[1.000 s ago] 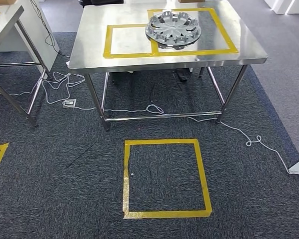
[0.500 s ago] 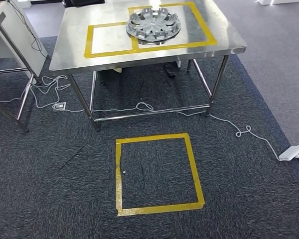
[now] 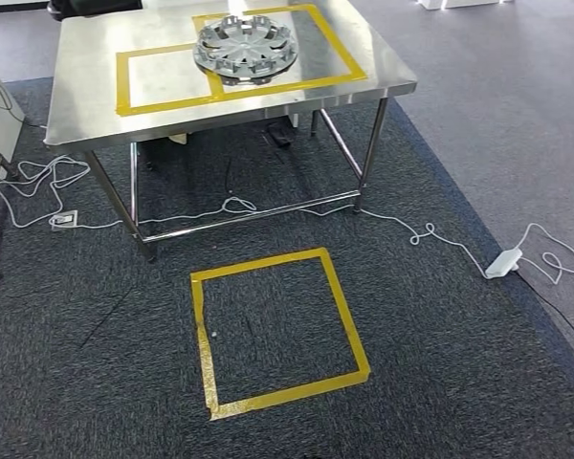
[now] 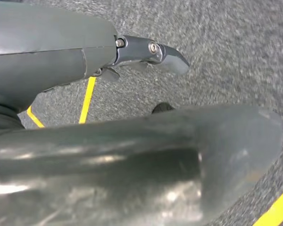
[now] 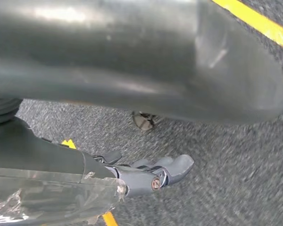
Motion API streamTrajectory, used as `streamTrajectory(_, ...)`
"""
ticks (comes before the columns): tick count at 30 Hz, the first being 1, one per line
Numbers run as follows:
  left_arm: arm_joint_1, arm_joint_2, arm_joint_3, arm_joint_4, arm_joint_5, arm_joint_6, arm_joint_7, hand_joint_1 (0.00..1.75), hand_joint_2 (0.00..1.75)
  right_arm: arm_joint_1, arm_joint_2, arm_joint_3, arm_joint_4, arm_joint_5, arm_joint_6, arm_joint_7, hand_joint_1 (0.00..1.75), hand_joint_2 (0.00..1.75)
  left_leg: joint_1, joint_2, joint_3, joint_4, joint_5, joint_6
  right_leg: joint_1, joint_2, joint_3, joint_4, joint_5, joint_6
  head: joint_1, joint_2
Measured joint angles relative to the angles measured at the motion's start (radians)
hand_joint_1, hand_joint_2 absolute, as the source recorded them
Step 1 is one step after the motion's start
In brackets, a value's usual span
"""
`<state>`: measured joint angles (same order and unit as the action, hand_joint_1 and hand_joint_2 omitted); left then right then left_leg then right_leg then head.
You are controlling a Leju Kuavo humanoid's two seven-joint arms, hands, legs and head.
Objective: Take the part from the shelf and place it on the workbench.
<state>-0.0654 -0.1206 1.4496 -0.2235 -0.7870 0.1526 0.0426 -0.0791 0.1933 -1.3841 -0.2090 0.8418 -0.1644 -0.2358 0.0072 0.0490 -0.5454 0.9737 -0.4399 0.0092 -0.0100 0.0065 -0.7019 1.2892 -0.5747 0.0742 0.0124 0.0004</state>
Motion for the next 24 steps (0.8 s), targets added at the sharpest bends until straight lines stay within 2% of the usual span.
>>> streamTrajectory(1, -0.001, 0.0, 0.0, 0.0, 0.0, 0.0, 0.0, 0.0, 0.0, 0.001, -0.001, 0.0, 0.0, 0.0, -0.001, 0.0, 0.0, 0.0, 0.0, 0.012, 0.001, 0.0, 0.0, -0.001, 0.0, -0.007, 0.031, -0.047, 0.026, -0.001, 0.0, 0.0)
streamTrajectory(2, -0.002, -0.001, 0.0, 0.0, 0.0, 0.0, 0.001, 0.0, 0.0, 0.001, -0.001, 0.0, 0.0, 0.0, -0.001, 0.0, 0.0, 0.0, -0.001, 0.023, 0.002, 0.001, -0.001, -0.003, 0.0, -0.026, 0.075, -0.118, 0.057, -0.002, 0.0, 0.0)
streamTrajectory(4, -0.002, -0.001, 0.0, 0.0, 0.0, 0.0, 0.001, 0.0, 0.0, -0.003, -0.002, -0.001, 0.0, 0.002, -0.002, 0.0, 0.0, 0.0, -0.006, 0.044, 0.005, 0.006, -0.005, -0.012, 0.002, -0.067, 0.146, -0.244, 0.1, -0.011, 0.0, 0.0)
streamTrajectory(5, -0.002, -0.001, 0.0, 0.0, 0.0, 0.0, 0.002, 0.0, 0.0, -0.005, -0.003, -0.001, 0.0, 0.003, -0.002, 0.0, 0.0, 0.0, -0.009, 0.054, 0.007, 0.008, -0.005, -0.017, 0.004, -0.077, 0.158, -0.271, 0.107, -0.017, -0.002, 0.0)
streamTrajectory(7, -0.004, 0.0, 0.0, 0.0, 0.0, 0.0, 0.002, 0.0, 0.0, -0.005, -0.003, -0.001, 0.0, 0.003, -0.003, 0.0, 0.0, 0.0, -0.009, 0.074, 0.009, 0.007, -0.005, -0.029, 0.007, -0.059, 0.151, -0.276, 0.111, -0.032, -0.005, 0.0)
streamTrajectory(8, -0.006, 0.0, 0.0, 0.0, 0.0, 0.0, 0.002, 0.0, 0.0, -0.003, -0.003, -0.001, 0.0, 0.004, -0.004, 0.0, 0.0, 0.0, -0.007, 0.07, 0.01, 0.008, -0.009, -0.036, 0.006, -0.048, 0.148, -0.277, 0.113, -0.039, -0.006, 0.0)
streamTrajectory(10, -0.007, -0.001, 0.0, 0.0, 0.0, 0.001, 0.002, 0.0, 0.0, -0.002, -0.003, -0.001, 0.0, 0.004, -0.006, 0.0, 0.0, 0.0, -0.003, 0.024, -0.006, 0.05, -0.047, -0.048, 0.001, -0.026, 0.147, -0.281, 0.123, -0.052, -0.008, 0.0)
streamTrajectory(11, -0.006, -0.001, 0.0, 0.0, 0.0, 0.001, 0.003, 0.0, 0.0, -0.003, -0.003, -0.001, 0.0, 0.004, -0.006, 0.0, 0.0, 0.0, -0.001, -0.007, -0.028, 0.102, -0.081, -0.052, -0.001, -0.014, 0.145, -0.282, 0.127, -0.057, -0.009, 0.0)
streamTrajectory(12, -0.004, -0.002, 0.0, 0.0, 0.0, 0.001, 0.004, 0.0, 0.0, -0.004, -0.003, -0.001, 0.0, 0.004, -0.006, 0.0, 0.0, 0.0, 0.0, -0.027, -0.058, 0.169, -0.119, -0.053, -0.001, -0.001, 0.141, -0.281, 0.13, -0.06, -0.01, 0.0)
streamTrajectory(13, -0.001, -0.002, 0.0, 0.0, 0.0, 0.001, 0.004, 0.0, 0.0, -0.004, -0.003, -0.001, 0.0, 0.004, -0.006, 0.0, 0.0, 0.0, 0.0, -0.035, -0.088, 0.235, -0.147, -0.054, -0.001, 0.014, 0.138, -0.281, 0.132, -0.061, -0.01, 0.0)
streamTrajectory(14, 0.0, -0.002, 0.0, 0.0, 0.0, 0.001, 0.005, 0.0, 0.0, -0.004, -0.003, -0.001, 0.0, 0.004, -0.005, 0.0, 0.0, 0.0, 0.0, -0.038, -0.109, 0.279, -0.158, -0.053, -0.001, 0.03, 0.135, -0.281, 0.134, -0.06, -0.01, 0.0)
streamTrajectory(15, 0.001, -0.001, 0.0, 0.0, 0.0, 0.001, 0.005, 0.0, 0.0, -0.003, -0.003, -0.001, 0.0, 0.004, -0.005, 0.0, 0.0, 0.0, 0.0, -0.039, -0.114, 0.289, -0.148, -0.052, -0.001, 0.045, 0.134, -0.281, 0.136, -0.059, -0.01, 0.0)
streamTrajectory(16, 0.0, -0.001, 0.0, 0.0, 0.0, 0.001, 0.005, 0.0, 0.0, -0.002, -0.003, -0.001, 0.0, 0.004, -0.004, 0.0, 0.0, 0.0, 0.0, -0.043, -0.101, 0.258, -0.119, -0.049, -0.001, 0.061, 0.133, -0.281, 0.138, -0.056, -0.009, 0.0)
streamTrajectory(17, 0.0, -0.001, 0.0, -0.001, 0.0, 0.002, 0.005, 0.0, 0.0, -0.001, -0.003, -0.001, 0.0, 0.003, -0.004, 0.0, 0.0, 0.0, 0.001, -0.053, -0.073, 0.2, -0.081, -0.047, -0.002, 0.076, 0.133, -0.281, 0.14, -0.053, -0.01, 0.0)
streamTrajectory(18, -0.001, -0.001, 0.0, -0.001, 0.0, 0.002, 0.005, 0.0, 0.0, -0.002, -0.003, -0.001, 0.0, 0.003, -0.003, 0.0, 0.0, 0.0, 0.003, -0.079, -0.041, 0.131, -0.047, -0.044, -0.002, 0.09, 0.132, -0.28, 0.141, -0.049, -0.01, 0.0)
streamTrajectory(19, -0.001, -0.001, 0.0, -0.001, 0.0, 0.002, 0.006, 0.0, 0.0, -0.004, -0.003, -0.001, 0.0, 0.003, -0.003, 0.0, 0.0, 0.0, 0.005, -0.102, -0.014, 0.07, -0.026, -0.041, -0.001, 0.104, 0.129, -0.278, 0.143, -0.045, -0.01, 0.0)
streamTrajectory(20, -0.002, -0.001, 0.0, -0.001, 0.0, 0.002, 0.007, 0.0, 0.0, -0.005, -0.003, -0.001, 0.0, 0.003, -0.002, 0.0, 0.0, 0.0, 0.007, -0.121, 0.002, 0.032, -0.017, -0.039, -0.002, 0.116, 0.124, -0.277, 0.145, -0.038, -0.01, 0.0)
streamTrajectory(21, -0.003, -0.001, 0.0, 0.0, 0.0, 0.003, 0.008, 0.0, 0.0, -0.004, -0.003, -0.001, 0.0, 0.003, -0.002, -0.001, 0.0, 0.0, 0.006, -0.131, 0.009, 0.015, -0.017, -0.034, -0.003, 0.127, 0.118, -0.277, 0.148, -0.031, -0.01, 0.0)
streamTrajectory(22, -0.004, -0.002, 0.0, 0.0, 0.0, 0.004, 0.009, 0.0, 0.0, -0.003, -0.003, -0.001, 0.0, 0.003, -0.002, -0.001, 0.0, 0.0, 0.005, -0.122, 0.01, 0.011, -0.018, -0.029, -0.006, 0.138, 0.113, -0.28, 0.151, -0.023, -0.01, 0.0)
streamTrajectory(23, -0.005, -0.003, 0.0, -0.001, 0.0, 0.005, 0.01, 0.0, 0.0, 0.0, -0.003, -0.001, 0.0, 0.003, -0.002, -0.001, 0.0, 0.0, 0.004, -0.111, 0.009, 0.01, -0.015, -0.021, -0.008, 0.14, 0.109, -0.281, 0.153, -0.016, -0.01, 0.0)
streamTrajectory(24, -0.006, -0.003, 0.0, -0.001, 0.001, 0.006, 0.011, 0.0, 0.0, 0.004, -0.003, -0.002, 0.0, 0.003, -0.002, -0.001, 0.0, 0.0, 0.004, -0.099, 0.01, 0.008, -0.013, -0.013, -0.008, 0.122, 0.103, -0.274, 0.147, -0.01, -0.008, 0.0)
